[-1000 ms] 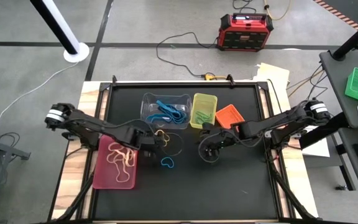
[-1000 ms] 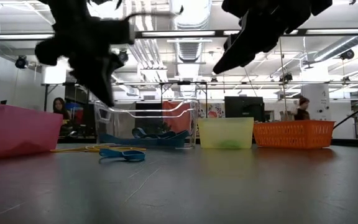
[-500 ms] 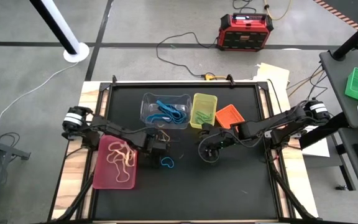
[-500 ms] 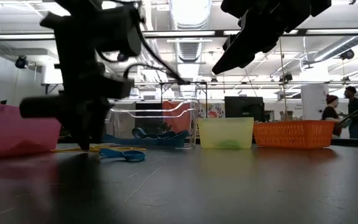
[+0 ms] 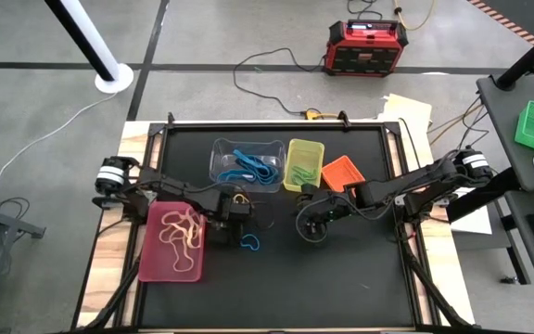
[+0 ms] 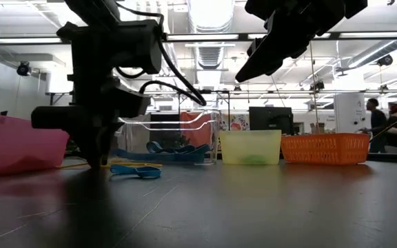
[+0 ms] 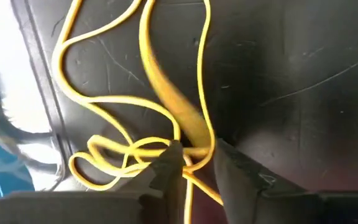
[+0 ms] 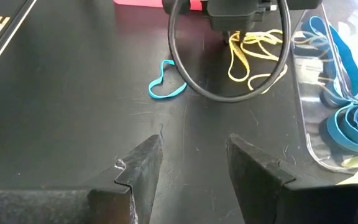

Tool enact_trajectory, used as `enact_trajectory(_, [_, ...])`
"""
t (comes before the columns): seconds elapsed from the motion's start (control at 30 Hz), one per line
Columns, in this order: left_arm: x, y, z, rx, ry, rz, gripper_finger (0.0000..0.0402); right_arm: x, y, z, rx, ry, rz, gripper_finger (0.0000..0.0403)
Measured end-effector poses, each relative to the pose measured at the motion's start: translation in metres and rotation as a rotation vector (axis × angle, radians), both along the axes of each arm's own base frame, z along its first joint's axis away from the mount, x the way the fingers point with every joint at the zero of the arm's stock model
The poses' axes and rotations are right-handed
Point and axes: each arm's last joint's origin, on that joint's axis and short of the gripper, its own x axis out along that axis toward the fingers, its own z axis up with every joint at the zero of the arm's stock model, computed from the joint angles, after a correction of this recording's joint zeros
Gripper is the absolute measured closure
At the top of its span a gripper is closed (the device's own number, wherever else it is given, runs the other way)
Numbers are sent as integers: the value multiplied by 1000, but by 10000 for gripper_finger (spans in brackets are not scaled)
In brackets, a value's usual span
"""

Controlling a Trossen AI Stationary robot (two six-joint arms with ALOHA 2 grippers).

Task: Sort rubber bands into baskets
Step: Put the yellow rubber band into the orange bin

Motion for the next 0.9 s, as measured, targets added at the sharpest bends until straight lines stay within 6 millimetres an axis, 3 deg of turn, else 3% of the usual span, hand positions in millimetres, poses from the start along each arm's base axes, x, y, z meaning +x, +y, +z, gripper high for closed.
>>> enact_trajectory(0.17, [0,-1,-1,-17,6,-20,392,0,0,0,2,0,-1,229])
enact_trajectory(0.33, [-1,-6,11,-27,-31,-42,401,0,0,0,3,1,3,229])
enact_trajectory(0.7, [-1,-23,112,-161,-608,-91,401,9,2,-5,-6,-55,17,229])
enact_trajectory(0.9, [-2,-23,139,-189,-804,-93,402,30,4,-6,-45,-252,36,229])
